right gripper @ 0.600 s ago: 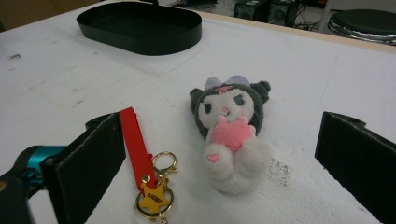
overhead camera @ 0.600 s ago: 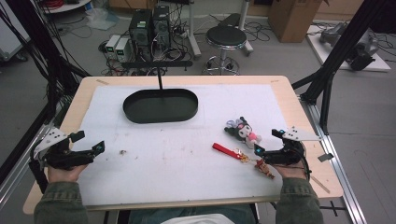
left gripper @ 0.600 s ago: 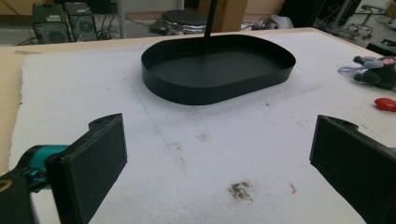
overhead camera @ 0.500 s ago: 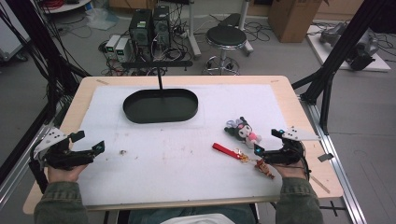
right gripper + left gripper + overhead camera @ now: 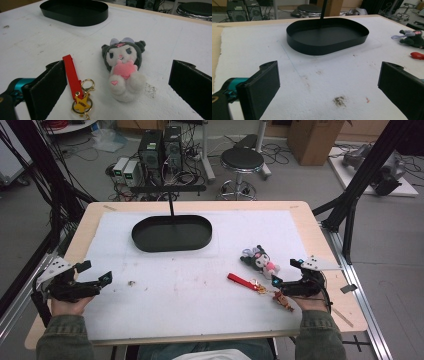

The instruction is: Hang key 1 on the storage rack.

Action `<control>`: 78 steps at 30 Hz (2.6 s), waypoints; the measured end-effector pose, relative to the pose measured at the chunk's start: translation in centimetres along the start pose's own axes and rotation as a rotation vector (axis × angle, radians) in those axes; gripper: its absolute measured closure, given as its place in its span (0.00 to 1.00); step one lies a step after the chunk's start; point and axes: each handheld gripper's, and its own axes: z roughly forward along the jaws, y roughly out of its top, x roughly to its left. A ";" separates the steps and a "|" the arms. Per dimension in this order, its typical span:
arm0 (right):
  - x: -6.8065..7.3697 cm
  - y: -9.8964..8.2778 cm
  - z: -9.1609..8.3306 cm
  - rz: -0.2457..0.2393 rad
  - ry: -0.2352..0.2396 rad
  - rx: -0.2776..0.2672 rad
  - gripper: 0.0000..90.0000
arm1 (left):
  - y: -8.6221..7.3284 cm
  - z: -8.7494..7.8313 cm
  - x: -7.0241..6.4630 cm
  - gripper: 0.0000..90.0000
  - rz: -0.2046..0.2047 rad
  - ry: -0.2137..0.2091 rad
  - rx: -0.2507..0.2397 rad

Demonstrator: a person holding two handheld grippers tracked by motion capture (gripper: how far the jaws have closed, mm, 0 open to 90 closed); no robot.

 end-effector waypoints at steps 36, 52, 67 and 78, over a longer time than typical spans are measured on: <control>2.5 5.1 3.7 -0.138 0.055 0.219 0.01 | -0.5 -0.2 0.0 0.05 -0.016 0.001 -0.003; 5.1 5.1 8.2 -0.233 0.149 0.373 0.01 | -0.4 -0.2 0.0 0.05 -0.009 0.008 -0.010; 6.9 4.3 12.0 -0.245 0.257 0.541 0.15 | -0.6 -0.2 -0.1 0.05 0.002 0.011 -0.017; 7.0 4.0 12.5 -0.205 0.269 0.611 0.38 | -0.6 -0.2 0.0 0.05 0.005 0.008 -0.018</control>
